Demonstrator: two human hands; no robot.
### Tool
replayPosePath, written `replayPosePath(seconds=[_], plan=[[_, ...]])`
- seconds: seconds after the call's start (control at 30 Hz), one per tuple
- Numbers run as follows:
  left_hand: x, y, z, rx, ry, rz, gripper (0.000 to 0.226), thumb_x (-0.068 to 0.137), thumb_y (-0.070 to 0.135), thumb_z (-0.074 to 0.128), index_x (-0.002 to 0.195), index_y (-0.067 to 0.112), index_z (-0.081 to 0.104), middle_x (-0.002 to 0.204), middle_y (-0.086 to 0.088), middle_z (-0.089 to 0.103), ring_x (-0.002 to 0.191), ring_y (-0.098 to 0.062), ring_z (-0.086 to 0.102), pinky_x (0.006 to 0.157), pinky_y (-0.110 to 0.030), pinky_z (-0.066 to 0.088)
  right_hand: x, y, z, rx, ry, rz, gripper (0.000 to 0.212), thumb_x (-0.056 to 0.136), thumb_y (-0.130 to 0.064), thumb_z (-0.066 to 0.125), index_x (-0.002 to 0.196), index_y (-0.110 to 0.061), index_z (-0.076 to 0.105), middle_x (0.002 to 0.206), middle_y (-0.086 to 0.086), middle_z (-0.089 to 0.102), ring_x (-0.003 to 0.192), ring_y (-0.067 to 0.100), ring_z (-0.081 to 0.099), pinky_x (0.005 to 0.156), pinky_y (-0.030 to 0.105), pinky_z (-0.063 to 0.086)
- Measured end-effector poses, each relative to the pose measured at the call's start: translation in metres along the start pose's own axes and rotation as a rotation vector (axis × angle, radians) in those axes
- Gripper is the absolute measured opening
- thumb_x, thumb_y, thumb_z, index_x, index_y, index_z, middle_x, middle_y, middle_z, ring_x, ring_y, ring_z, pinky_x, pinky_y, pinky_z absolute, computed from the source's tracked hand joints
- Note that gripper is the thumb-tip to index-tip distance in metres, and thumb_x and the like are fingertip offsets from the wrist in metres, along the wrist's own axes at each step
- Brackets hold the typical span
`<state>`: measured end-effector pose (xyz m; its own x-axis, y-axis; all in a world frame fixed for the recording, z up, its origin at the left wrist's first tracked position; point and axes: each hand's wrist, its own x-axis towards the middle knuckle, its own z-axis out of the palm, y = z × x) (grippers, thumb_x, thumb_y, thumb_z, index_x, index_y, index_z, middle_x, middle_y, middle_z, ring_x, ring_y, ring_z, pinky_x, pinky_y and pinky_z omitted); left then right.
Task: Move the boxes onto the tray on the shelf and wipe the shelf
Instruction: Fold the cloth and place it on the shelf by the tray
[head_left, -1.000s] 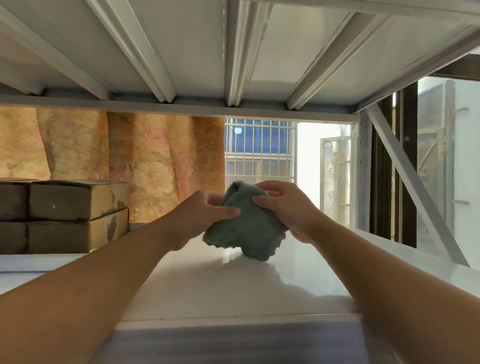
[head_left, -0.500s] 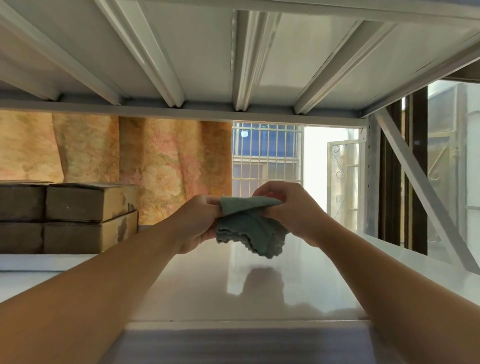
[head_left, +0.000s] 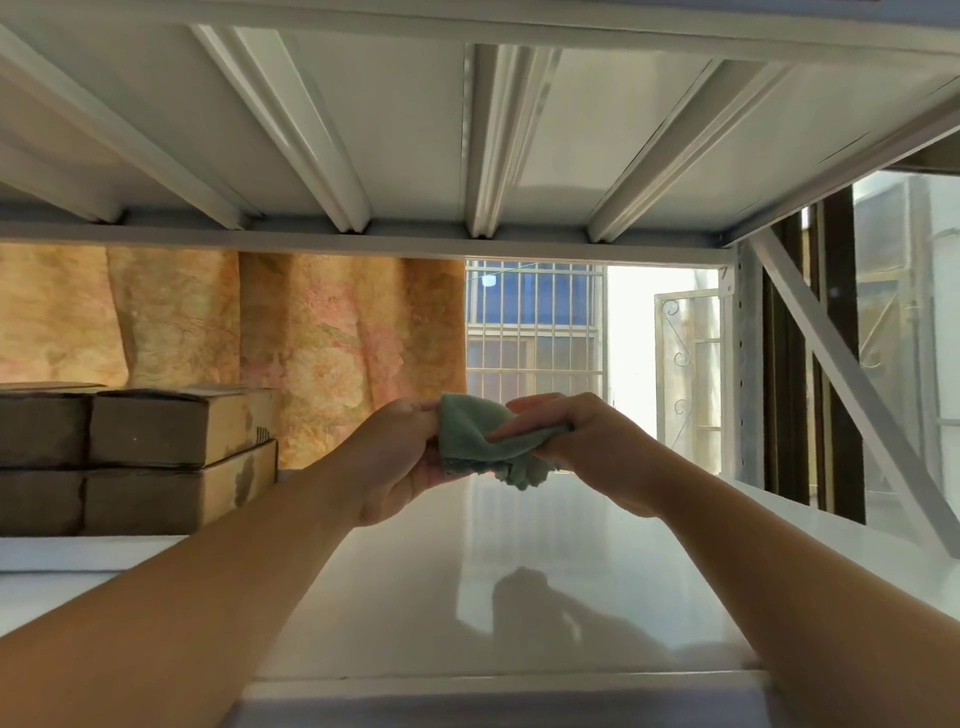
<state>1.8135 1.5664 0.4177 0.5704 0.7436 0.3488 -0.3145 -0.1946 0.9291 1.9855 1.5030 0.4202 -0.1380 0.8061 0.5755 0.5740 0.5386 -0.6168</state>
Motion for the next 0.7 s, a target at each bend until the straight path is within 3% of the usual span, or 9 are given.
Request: replayPosePath(seconds=[0.1,0.17,0.27,0.37,0.47,0.57,0.63,0.7], plan=[[-0.001,0.000,0.001,0.033,0.008,0.009,0.033,0.098,0.001,0.034,0.092,0.002,0.066,0.082,-0.012,0.075,0.076,-0.021,0.071,0.075,-0.032,0.059,0.001,0.002,0.002,-0.149,0.043,-0.032,0.049,0.083,0.021,0.044,0.086,-0.017,0.075,0.095,0.022,0.065,0.083,0.026,0.058,0.078,0.039,0.052],[-0.001,-0.001,0.000,0.057,0.029,0.004,0.032,0.100,0.010,0.035,0.092,0.005,0.066,0.085,-0.011,0.074,0.077,-0.020,0.070,0.076,-0.032,0.059,0.002,0.003,0.004,-0.210,0.050,-0.040,0.050,0.082,0.020,0.043,0.083,-0.019,0.074,0.085,0.015,0.066,0.074,0.020,0.059,0.069,0.031,0.053],[-0.003,-0.002,-0.001,0.154,-0.048,-0.004,0.018,0.091,0.024,0.054,0.099,0.011,0.063,0.093,-0.005,0.071,0.085,-0.017,0.069,0.082,-0.030,0.057,0.001,0.003,0.004,-0.233,0.059,-0.020,0.049,0.082,0.020,0.041,0.075,-0.019,0.070,0.078,0.005,0.065,0.068,0.013,0.060,0.064,0.024,0.054],[0.001,-0.005,-0.004,0.302,0.010,0.034,0.036,0.083,0.003,0.065,0.116,0.010,0.055,0.099,-0.005,0.067,0.091,-0.019,0.066,0.084,-0.031,0.056,0.001,0.005,0.005,-0.284,0.051,-0.003,0.047,0.083,0.016,0.043,0.080,-0.021,0.071,0.079,-0.002,0.063,0.074,0.014,0.061,0.071,0.030,0.056],[0.004,-0.006,-0.005,0.315,0.152,0.094,0.038,0.085,-0.005,0.060,0.120,0.010,0.053,0.101,-0.007,0.067,0.097,-0.023,0.065,0.090,-0.038,0.054,0.003,0.007,0.005,-0.280,0.030,0.037,0.035,0.086,0.010,0.051,0.099,-0.014,0.073,0.090,0.003,0.068,0.083,0.019,0.064,0.080,0.029,0.055],[0.006,-0.006,-0.006,0.359,0.195,0.160,0.025,0.086,-0.002,0.060,0.105,0.015,0.060,0.099,-0.006,0.068,0.092,-0.019,0.065,0.078,-0.028,0.054,0.002,0.012,0.002,-0.386,-0.017,0.104,0.022,0.086,-0.001,0.063,0.105,-0.010,0.055,0.108,0.012,0.061,0.090,0.021,0.059,0.082,0.031,0.054],[0.006,-0.005,-0.006,0.536,0.219,0.243,0.019,0.086,0.002,0.061,0.098,0.017,0.062,0.094,-0.005,0.068,0.086,-0.017,0.064,0.067,-0.019,0.051,0.000,0.015,0.001,-0.484,-0.005,0.156,0.034,0.086,-0.011,0.068,0.110,-0.012,0.044,0.123,0.009,0.052,0.097,0.019,0.055,0.080,0.027,0.053],[0.003,-0.005,-0.004,0.787,0.180,0.320,0.018,0.086,0.006,0.061,0.098,0.018,0.063,0.091,-0.002,0.068,0.081,-0.013,0.062,0.058,-0.010,0.048,0.001,0.013,0.003,-0.295,-0.002,0.183,0.055,0.082,-0.016,0.072,0.125,-0.019,0.038,0.130,-0.002,0.043,0.101,0.014,0.048,0.071,0.015,0.049]])
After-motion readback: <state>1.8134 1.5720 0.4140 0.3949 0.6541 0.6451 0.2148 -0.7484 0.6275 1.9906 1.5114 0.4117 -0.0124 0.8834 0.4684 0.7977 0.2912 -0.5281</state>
